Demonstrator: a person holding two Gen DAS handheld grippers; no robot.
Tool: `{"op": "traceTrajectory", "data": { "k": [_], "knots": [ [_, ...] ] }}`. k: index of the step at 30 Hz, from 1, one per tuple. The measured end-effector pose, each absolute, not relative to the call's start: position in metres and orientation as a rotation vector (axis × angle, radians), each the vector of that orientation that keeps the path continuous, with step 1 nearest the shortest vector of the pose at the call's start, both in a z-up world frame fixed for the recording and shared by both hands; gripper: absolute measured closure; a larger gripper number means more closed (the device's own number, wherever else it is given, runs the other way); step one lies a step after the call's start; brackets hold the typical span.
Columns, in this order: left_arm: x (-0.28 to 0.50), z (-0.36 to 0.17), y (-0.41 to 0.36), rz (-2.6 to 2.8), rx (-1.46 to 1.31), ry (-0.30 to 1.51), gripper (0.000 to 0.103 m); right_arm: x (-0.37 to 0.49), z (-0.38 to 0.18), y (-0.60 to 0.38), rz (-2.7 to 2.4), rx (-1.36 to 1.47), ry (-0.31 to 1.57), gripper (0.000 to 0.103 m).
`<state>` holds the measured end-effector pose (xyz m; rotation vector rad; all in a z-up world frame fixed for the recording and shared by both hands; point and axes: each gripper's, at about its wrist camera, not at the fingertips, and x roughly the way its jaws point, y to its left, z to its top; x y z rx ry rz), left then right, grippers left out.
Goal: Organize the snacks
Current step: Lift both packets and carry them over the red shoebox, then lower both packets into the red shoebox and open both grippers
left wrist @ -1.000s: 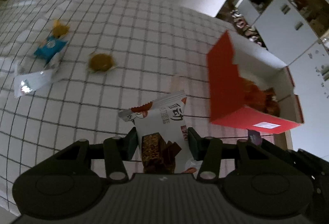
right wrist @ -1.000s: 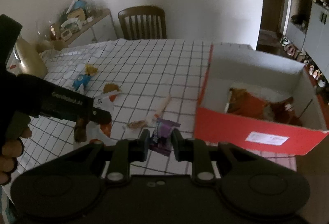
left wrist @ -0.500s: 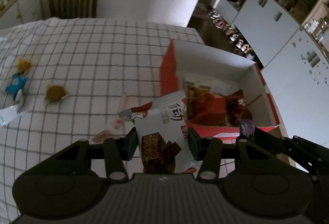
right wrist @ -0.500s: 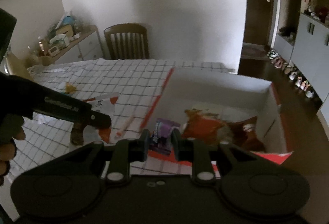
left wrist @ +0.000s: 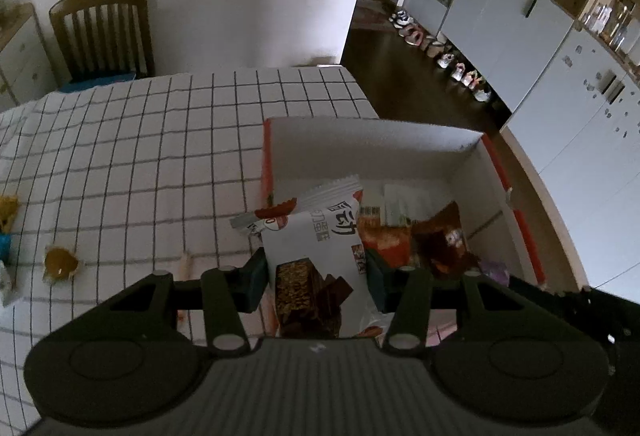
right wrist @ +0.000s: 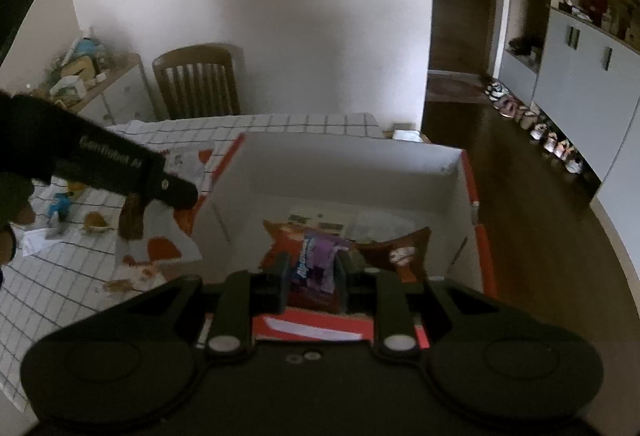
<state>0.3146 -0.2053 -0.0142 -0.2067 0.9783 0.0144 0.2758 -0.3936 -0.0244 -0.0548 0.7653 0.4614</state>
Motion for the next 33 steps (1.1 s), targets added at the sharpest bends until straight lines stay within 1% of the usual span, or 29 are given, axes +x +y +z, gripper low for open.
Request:
{"op": "traceTrajectory", "data": {
  "k": [9, 16, 28, 33],
  "knots": [
    [0.374, -0.021, -0.228, -0.011, -0.152, 0.981, 0.053, 0.309, -0.050, -0.403, 0.432, -0.073, 0.820, 0.082],
    [0.409, -0.037, -0.245, -0.031, -0.106, 1.014, 0.053, 0.329, -0.071, -0.407, 0.421, -0.079, 0.881, 0.082],
    [0.434, -0.070, -0.272, -0.059, -0.063, 1.101, 0.053, 0.344, -0.089, -0.404, 0.436, -0.089, 0.943, 0.081],
    [0.435, -0.079, -0.274, -0.049, -0.054, 1.120, 0.053, 0.346, -0.094, -0.404, 0.445, -0.082, 0.962, 0.079]
  ]
}}
